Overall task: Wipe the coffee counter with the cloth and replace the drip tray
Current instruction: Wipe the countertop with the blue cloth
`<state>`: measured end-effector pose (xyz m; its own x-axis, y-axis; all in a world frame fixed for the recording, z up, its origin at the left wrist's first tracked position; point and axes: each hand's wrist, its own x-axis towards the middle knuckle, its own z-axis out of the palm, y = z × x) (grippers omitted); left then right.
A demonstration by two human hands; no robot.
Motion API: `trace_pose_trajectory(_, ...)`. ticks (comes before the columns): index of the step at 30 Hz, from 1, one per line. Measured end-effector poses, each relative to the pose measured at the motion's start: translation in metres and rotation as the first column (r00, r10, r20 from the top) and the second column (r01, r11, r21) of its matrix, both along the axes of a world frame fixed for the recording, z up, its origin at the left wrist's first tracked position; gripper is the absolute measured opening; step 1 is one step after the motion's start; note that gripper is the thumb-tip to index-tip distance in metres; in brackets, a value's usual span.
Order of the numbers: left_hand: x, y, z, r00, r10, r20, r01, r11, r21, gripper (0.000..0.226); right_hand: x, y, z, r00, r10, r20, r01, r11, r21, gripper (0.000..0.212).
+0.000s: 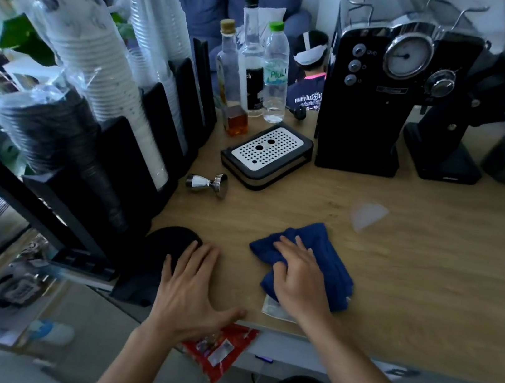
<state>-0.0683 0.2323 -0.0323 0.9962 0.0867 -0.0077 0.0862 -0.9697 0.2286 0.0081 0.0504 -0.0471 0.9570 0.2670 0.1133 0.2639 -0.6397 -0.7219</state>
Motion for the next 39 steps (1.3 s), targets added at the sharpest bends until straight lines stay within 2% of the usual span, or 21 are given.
trace_pose_trajectory(5, -0.007, 0.013, -0.002, 0.999, -0.016, 0.037, 0.018, 0.999, -0.042, 0.120, 0.001, 0.008, -0.002, 0.963, 0.270, 0.010, -0.268, 0.958, -0.101, 0.042)
trace_pose_trajectory(9, -0.013, 0.015, -0.003, 0.997, -0.071, 0.034, 0.070, 0.997, 0.019, 0.127, -0.002, -0.009, -0.003, 0.888, 0.461, 0.015, -0.450, 0.873, -0.187, 0.052)
trace_pose_trajectory(12, -0.012, 0.009, -0.001, 0.993, -0.119, 0.017, 0.118, 0.992, 0.051, 0.132, -0.006, -0.023, -0.002, 0.841, 0.541, 0.027, -0.518, 0.819, -0.247, 0.062)
trace_pose_trajectory(16, -0.001, -0.014, -0.004, 0.981, -0.194, 0.004, 0.193, 0.979, 0.072, 0.136, -0.014, -0.045, 0.001, 0.863, 0.504, 0.024, -0.471, 0.822, -0.320, 0.063)
trace_pose_trajectory(21, 0.012, -0.040, -0.007, 0.974, -0.221, -0.040, 0.223, 0.974, 0.037, 0.141, -0.026, -0.059, 0.005, 0.928, 0.371, -0.018, -0.341, 0.833, -0.436, 0.063)
trace_pose_trajectory(25, 0.018, -0.049, -0.011, 0.971, -0.233, -0.053, 0.235, 0.972, 0.022, 0.146, -0.034, -0.064, 0.003, 0.965, 0.258, -0.043, -0.239, 0.805, -0.543, 0.067)
trace_pose_trajectory(30, 0.020, -0.052, -0.016, 0.972, -0.232, -0.045, 0.234, 0.972, 0.034, 0.144, -0.037, -0.063, 0.003, 0.970, 0.237, -0.054, -0.221, 0.767, -0.603, 0.074)
trace_pose_trajectory(36, 0.017, -0.054, -0.015, 0.973, -0.223, -0.065, 0.226, 0.973, 0.047, 0.141, -0.032, -0.063, 0.002, 0.966, 0.245, -0.089, -0.252, 0.792, -0.556, 0.070)
trace_pose_trajectory(39, 0.006, -0.055, -0.020, 0.985, -0.172, -0.004, 0.172, 0.985, 0.026, 0.142, -0.030, -0.068, 0.012, 0.965, 0.224, -0.134, -0.256, 0.909, -0.328, 0.066)
